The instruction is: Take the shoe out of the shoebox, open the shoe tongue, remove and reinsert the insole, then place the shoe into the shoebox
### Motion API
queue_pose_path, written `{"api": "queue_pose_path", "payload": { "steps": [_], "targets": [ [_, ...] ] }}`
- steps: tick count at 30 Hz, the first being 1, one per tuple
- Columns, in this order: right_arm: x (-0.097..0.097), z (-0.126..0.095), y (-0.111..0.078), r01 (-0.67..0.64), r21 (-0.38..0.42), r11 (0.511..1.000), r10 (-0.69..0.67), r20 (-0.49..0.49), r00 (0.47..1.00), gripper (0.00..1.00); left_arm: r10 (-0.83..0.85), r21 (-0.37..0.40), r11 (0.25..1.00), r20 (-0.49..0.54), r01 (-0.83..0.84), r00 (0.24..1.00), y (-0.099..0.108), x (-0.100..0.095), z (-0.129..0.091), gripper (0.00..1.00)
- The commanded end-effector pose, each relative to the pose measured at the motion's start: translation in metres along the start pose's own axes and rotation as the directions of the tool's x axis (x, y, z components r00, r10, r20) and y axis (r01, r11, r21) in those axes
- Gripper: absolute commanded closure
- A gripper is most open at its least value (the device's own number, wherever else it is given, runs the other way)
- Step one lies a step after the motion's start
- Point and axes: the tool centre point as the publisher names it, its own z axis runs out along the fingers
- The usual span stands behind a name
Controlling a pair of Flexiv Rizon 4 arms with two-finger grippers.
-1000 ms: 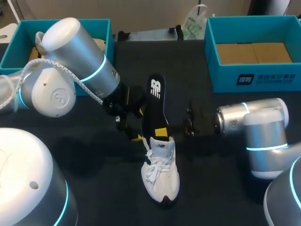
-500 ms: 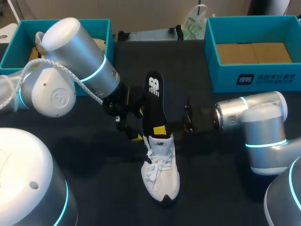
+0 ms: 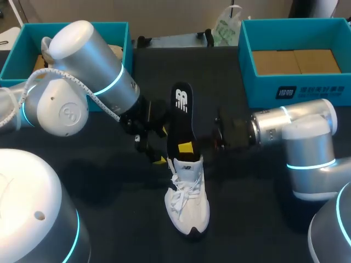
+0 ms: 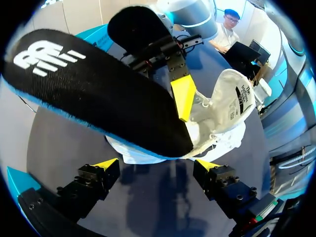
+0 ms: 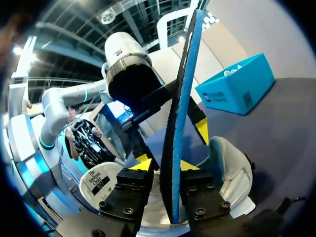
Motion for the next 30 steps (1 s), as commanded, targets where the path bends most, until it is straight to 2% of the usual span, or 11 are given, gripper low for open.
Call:
{"api": "queue_pose_path", "payload": {
  "steps": [1, 13, 19, 22, 24, 30],
  "targets": [
    [0.002, -0.001, 0.012, 0.006, 0.027, 1.0, -0.006, 0.005, 1.0, 0.74, 0.001, 0.001, 1.0, 0.001, -0.001, 1.0, 0.001, 0.0, 0.001, 0.0],
    [-0.009, 0.005, 0.032, -0.001, 0.034, 0.999, 0.001, -0.012, 1.0, 0.76, 0.001, 0.001, 1.0, 0.001, -0.001, 1.0, 0.001, 0.0, 0.001, 0.0],
    [-0.013, 0.007, 0.037, -0.014, 0.026, 1.0, 0.015, -0.019, 1.0, 0.82, 0.001, 0.001, 1.0, 0.001, -0.001, 1.0, 0.001, 0.0, 0.001, 0.0],
    [-0.014, 0.008, 0.038, -0.028, 0.017, 0.999, 0.028, -0.019, 0.999, 0.9, 0.001, 0.001, 1.0, 0.001, -0.001, 1.0, 0.001, 0.0, 0.001, 0.0],
    [-0.015, 0.008, 0.038, -0.041, 0.01, 0.999, 0.042, -0.016, 0.999, 1.0, 0.001, 0.001, 1.0, 0.001, -0.001, 1.0, 0.001, 0.0, 0.001, 0.0],
    [-0.017, 0.008, 0.033, -0.085, -0.007, 0.996, 0.085, 0.012, 0.996, 1.0, 0.001, 0.001, 1.0, 0.001, -0.001, 1.0, 0.001, 0.0, 0.001, 0.0]
  ]
}}
